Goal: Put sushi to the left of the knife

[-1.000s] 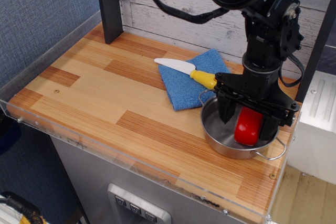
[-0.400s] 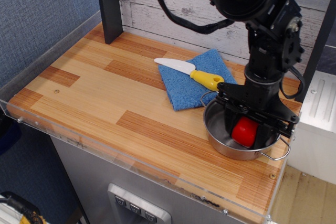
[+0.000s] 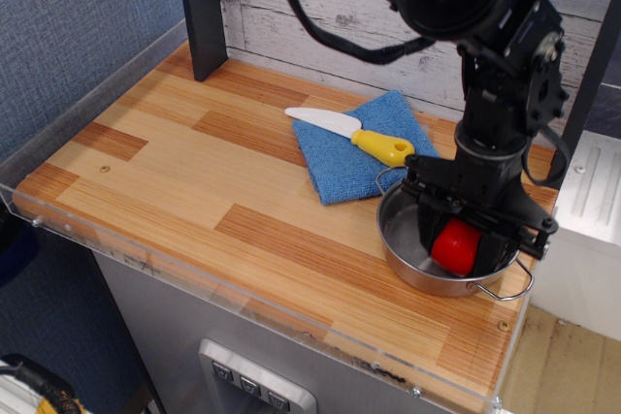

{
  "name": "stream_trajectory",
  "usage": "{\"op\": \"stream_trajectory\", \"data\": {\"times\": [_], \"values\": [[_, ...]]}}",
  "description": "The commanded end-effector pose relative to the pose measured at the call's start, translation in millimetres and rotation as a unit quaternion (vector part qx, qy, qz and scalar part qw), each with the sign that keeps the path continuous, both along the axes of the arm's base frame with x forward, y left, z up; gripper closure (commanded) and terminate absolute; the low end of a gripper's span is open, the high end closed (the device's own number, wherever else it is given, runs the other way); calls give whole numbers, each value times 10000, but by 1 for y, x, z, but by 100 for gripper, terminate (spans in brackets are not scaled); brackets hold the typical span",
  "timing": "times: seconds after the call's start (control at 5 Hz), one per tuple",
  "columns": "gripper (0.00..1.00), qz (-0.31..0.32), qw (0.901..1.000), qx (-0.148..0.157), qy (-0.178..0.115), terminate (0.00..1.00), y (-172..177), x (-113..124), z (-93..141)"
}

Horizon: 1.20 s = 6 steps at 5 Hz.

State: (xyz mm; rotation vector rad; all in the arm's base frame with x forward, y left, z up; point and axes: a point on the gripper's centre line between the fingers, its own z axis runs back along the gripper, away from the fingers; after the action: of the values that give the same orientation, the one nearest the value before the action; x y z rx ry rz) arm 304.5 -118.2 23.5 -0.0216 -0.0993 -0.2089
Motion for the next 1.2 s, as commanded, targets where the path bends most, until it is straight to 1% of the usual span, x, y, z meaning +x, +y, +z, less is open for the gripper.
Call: {"op": "stream_trajectory", "data": {"times": [0.0, 0.2, 0.4, 0.6, 1.0], "values": [[100, -377, 9973, -159, -608, 0, 3, 2, 62], [100, -490, 9954, -245, -782, 0, 17, -11, 85], [100, -486, 9947, -202, -884, 0, 43, -25, 105], [100, -237, 9949, -143, -971, 0, 75, -32, 117], [100, 362, 9954, -46, -887, 0, 138, -37, 115]]}}
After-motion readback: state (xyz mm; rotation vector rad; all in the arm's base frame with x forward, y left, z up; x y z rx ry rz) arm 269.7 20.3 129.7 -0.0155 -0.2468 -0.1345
